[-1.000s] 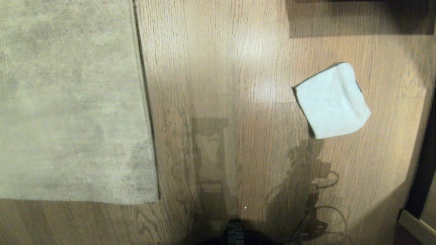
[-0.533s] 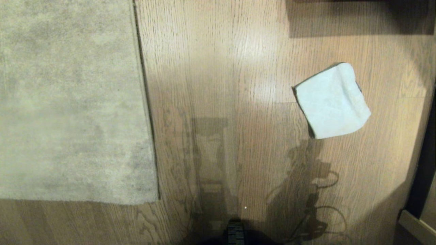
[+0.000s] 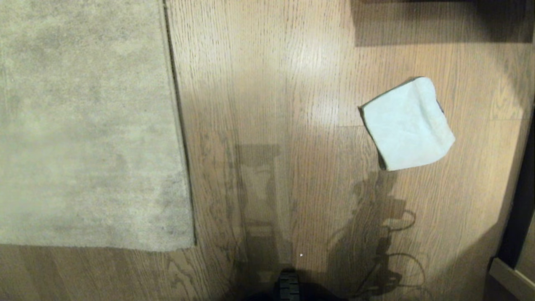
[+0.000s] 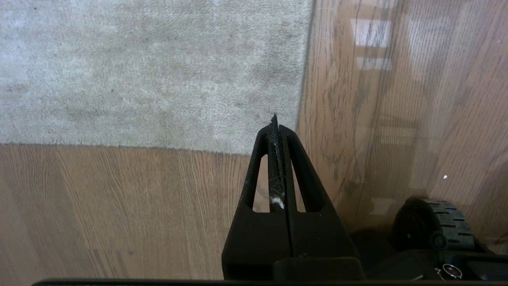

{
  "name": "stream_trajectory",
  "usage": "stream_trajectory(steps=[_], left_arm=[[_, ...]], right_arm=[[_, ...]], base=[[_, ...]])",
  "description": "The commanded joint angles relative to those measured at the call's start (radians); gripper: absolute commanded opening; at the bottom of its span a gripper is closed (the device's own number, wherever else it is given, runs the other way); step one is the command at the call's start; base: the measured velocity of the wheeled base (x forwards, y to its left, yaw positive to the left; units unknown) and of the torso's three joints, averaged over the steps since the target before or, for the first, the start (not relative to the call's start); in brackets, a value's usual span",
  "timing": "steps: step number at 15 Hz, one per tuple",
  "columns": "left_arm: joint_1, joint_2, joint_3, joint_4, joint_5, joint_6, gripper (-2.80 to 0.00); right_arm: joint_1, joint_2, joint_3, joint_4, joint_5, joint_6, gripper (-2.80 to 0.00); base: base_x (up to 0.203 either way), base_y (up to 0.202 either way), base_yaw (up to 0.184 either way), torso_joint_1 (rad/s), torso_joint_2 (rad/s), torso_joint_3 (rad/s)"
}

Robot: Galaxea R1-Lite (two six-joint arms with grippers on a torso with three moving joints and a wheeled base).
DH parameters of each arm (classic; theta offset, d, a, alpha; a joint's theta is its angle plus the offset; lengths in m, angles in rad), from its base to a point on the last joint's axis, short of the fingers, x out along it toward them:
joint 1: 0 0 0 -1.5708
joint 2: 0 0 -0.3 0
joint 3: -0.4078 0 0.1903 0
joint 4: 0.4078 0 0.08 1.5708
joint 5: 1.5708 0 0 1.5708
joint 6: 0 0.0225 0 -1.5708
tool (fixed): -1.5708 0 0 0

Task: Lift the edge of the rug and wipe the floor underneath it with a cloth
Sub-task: Pick up the rag

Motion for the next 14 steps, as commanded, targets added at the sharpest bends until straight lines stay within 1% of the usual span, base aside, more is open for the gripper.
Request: stream_trajectory(steps=[1, 4, 7, 10, 14], left_arm=[[0.0, 0.0, 0.0, 0.0, 0.0, -0.001, -2.8], [0.0, 0.0, 0.0, 0.0, 0.0, -0.001, -2.8], [0.001, 0.0, 0.0, 0.0, 0.0, -0.001, -2.8], [0.0, 0.0, 0.0, 0.0, 0.0, -0.001, -2.8], [0.001, 0.0, 0.0, 0.0, 0.0, -0.001, -2.8]], right_arm=[[0.001, 0.0, 0.0, 0.0, 0.0, -0.001, -2.8], [0.0, 0.0, 0.0, -0.002, 0.0, -0.009, -2.8], [0.0, 0.0, -0.007, -0.002, 0.012, -0.044, -2.8], [0.0, 0.011, -0.073, 0.013, 0.071, -0.052, -2.8], [0.003, 0.152, -0.154, 0.007, 0.079, -0.055, -2.8]], base=[[0.0, 0.0, 0.0, 0.0, 0.0, 0.0], [0.0, 0.0, 0.0, 0.0, 0.0, 0.0], [0.0, 0.0, 0.0, 0.0, 0.0, 0.0], [0.0, 0.0, 0.0, 0.0, 0.0, 0.0], [0.0, 0.0, 0.0, 0.0, 0.0, 0.0]])
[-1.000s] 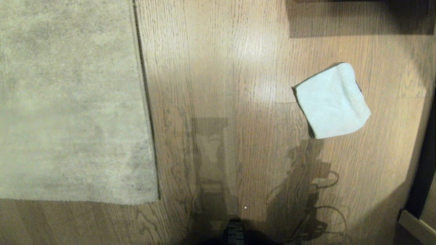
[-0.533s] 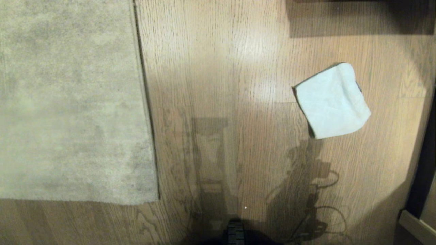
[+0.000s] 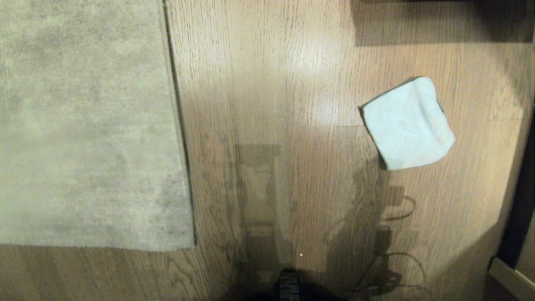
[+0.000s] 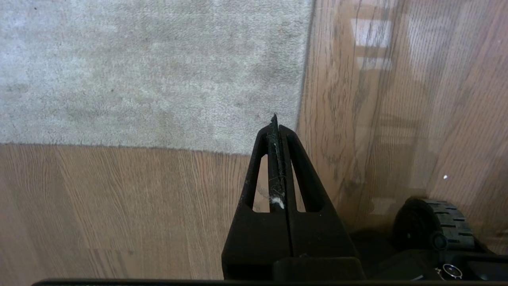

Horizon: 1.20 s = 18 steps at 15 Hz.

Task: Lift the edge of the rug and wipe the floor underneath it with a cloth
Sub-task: Pick up the rag

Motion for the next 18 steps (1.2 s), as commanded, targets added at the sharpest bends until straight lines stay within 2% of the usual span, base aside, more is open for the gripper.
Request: stream_trajectory(steps=[1, 4, 8, 11, 18], left_arm=[[0.0, 0.0, 0.0, 0.0, 0.0, -0.001, -2.8], [0.0, 0.0, 0.0, 0.0, 0.0, -0.001, -2.8], [0.0, 0.0, 0.0, 0.0, 0.0, -0.001, -2.8], [0.0, 0.0, 0.0, 0.0, 0.0, -0.001, -2.8], [0.0, 0.0, 0.0, 0.0, 0.0, -0.001, -2.8]], right_arm=[[0.007, 0.12, -0.058, -0.011, 0.013, -0.001, -2.8], [0.056, 0.236, -0.133, -0.024, 0.052, -0.002, -2.8], [0.174, 0.45, -0.187, -0.107, 0.07, -0.001, -2.8], [0.207, 0.653, -0.201, -0.243, 0.073, -0.001, -2.8], [0.216, 1.106, -0.235, -0.658, 0.134, -0.002, -2.8]], base=[[0.0, 0.0, 0.0, 0.0, 0.0, 0.0], [0.0, 0.0, 0.0, 0.0, 0.0, 0.0], [0.0, 0.0, 0.0, 0.0, 0.0, 0.0], [0.0, 0.0, 0.0, 0.0, 0.0, 0.0], [0.0, 0.0, 0.0, 0.0, 0.0, 0.0]])
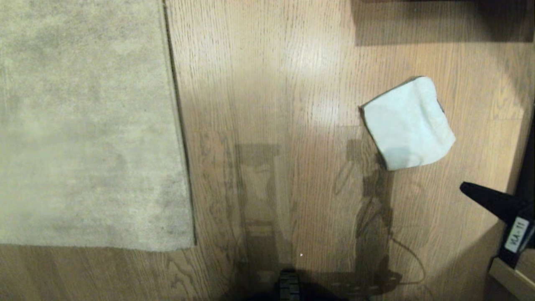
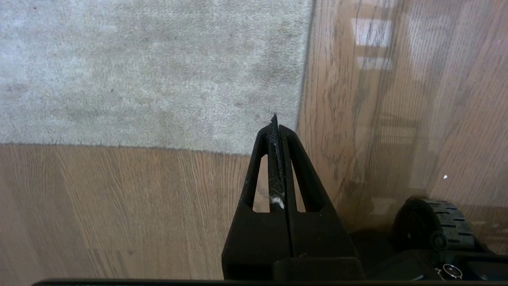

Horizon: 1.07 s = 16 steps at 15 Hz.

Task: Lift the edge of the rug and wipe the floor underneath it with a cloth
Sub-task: Pick up the rag

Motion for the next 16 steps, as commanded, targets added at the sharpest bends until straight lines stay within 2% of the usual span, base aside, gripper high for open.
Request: stream_trajectory(steps=[1, 4, 12, 16], left_arm=[[0.0, 0.0, 0.0, 0.0, 0.001, -0.001, -2.8], [0.0, 0.0, 0.0, 0.0, 0.001, -0.001, -2.8], [0.0, 0.0, 0.0, 0.0, 0.001, -0.001, -2.8], [0.0, 0.0, 0.0, 0.0, 0.001, -0.001, -2.8]], right_arm=[[0.001, 0.186, -0.031, -0.106, 0.005, 0.001, -2.8], [0.003, 0.244, -0.081, -0.132, 0.01, -0.001, -2.8], [0.02, 0.308, -0.072, -0.135, 0.015, -0.006, -2.8], [0.028, 0.385, -0.073, -0.202, 0.014, -0.007, -2.8]], base=[[0.0, 0.0, 0.0, 0.0, 0.0, 0.0], [0.0, 0.0, 0.0, 0.0, 0.0, 0.0], [0.0, 0.0, 0.0, 0.0, 0.0, 0.0], [0.0, 0.0, 0.0, 0.0, 0.0, 0.0]])
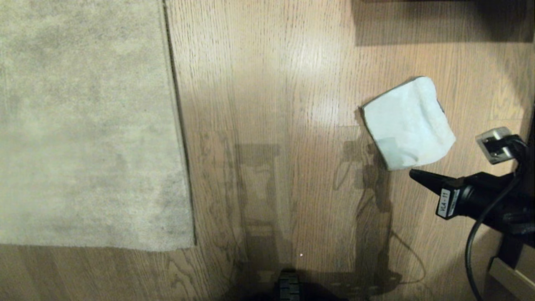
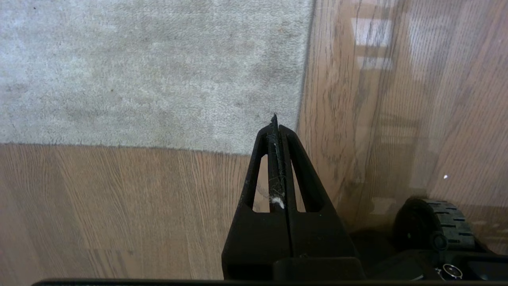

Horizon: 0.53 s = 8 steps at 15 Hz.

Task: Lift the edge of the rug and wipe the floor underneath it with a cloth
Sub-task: Pick up the rag

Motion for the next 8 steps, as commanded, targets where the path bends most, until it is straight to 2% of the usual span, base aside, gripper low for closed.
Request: stream_trajectory(steps=[1, 5, 6, 8], left_arm=[[0.0, 0.0, 0.0, 0.0, 0.0, -0.001, -2.8], [0.0, 0.0, 0.0, 0.0, 0.0, -0.001, -2.8], [0.0, 0.0, 0.0, 0.0, 0.0, 0.0, -2.8], [0.0, 0.0, 0.0, 0.0, 0.0, -0.001, -2.8]], right_arm=[[0.006, 0.062, 0.0, -0.045, 0.001, 0.003, -2.8], [0.023, 0.08, -0.005, -0.061, 0.004, 0.006, -2.8], [0.027, 0.08, -0.005, -0.062, 0.005, 0.006, 0.0], [0.031, 0.081, -0.013, -0.062, 0.004, 0.005, 0.0]], base=[[0.0, 0.0, 0.0, 0.0, 0.0, 0.0], [0.0, 0.0, 0.0, 0.0, 0.0, 0.0], [0.0, 0.0, 0.0, 0.0, 0.0, 0.0], [0.0, 0.0, 0.0, 0.0, 0.0, 0.0]])
